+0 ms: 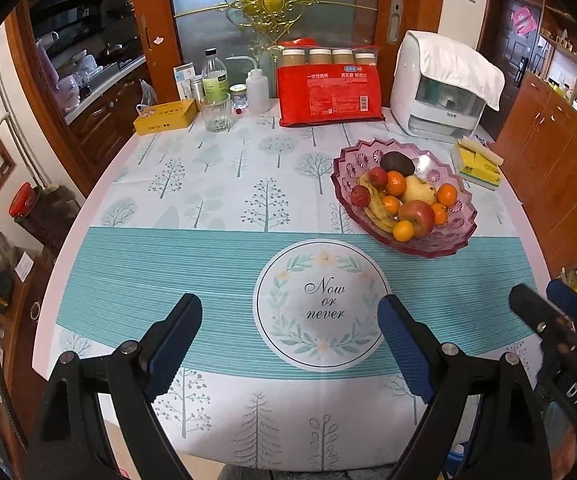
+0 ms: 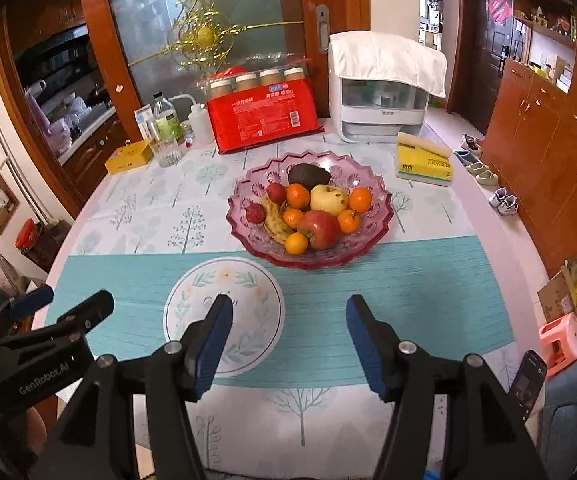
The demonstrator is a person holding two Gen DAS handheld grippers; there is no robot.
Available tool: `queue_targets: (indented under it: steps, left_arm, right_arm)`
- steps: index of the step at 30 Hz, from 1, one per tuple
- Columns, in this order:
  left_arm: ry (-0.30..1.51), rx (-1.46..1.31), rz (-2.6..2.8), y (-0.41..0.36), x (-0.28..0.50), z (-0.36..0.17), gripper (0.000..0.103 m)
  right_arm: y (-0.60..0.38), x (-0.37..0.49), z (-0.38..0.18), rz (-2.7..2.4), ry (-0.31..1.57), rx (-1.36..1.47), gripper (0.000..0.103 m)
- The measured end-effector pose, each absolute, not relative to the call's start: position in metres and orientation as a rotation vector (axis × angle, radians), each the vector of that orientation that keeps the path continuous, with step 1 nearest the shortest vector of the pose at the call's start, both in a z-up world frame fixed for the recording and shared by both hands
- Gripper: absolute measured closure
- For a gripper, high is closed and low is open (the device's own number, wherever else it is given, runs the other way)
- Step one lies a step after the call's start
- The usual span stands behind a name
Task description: Organize fruits
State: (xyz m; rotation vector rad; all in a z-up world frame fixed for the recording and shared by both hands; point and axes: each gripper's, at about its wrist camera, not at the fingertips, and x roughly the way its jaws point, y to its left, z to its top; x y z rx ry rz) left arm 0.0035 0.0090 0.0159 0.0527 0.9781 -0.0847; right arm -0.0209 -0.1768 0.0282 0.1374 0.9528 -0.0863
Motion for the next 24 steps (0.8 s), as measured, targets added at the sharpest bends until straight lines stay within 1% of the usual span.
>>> queue_targets:
  steps: [8,24]
  left_arm:
    - [0.956,0.081,-0.105,0.005,-0.002,0.019,0.014]
    - [0.971,0.081,-0.124,0.003,-0.003,0.017,0.014]
  right_arm:
    - [-0.164,-0.024,0.024,-0.099,0.971,0.122,0.043]
    - [-0.159,-0.023,0.022,-0.11,0.966,0.118,0.043]
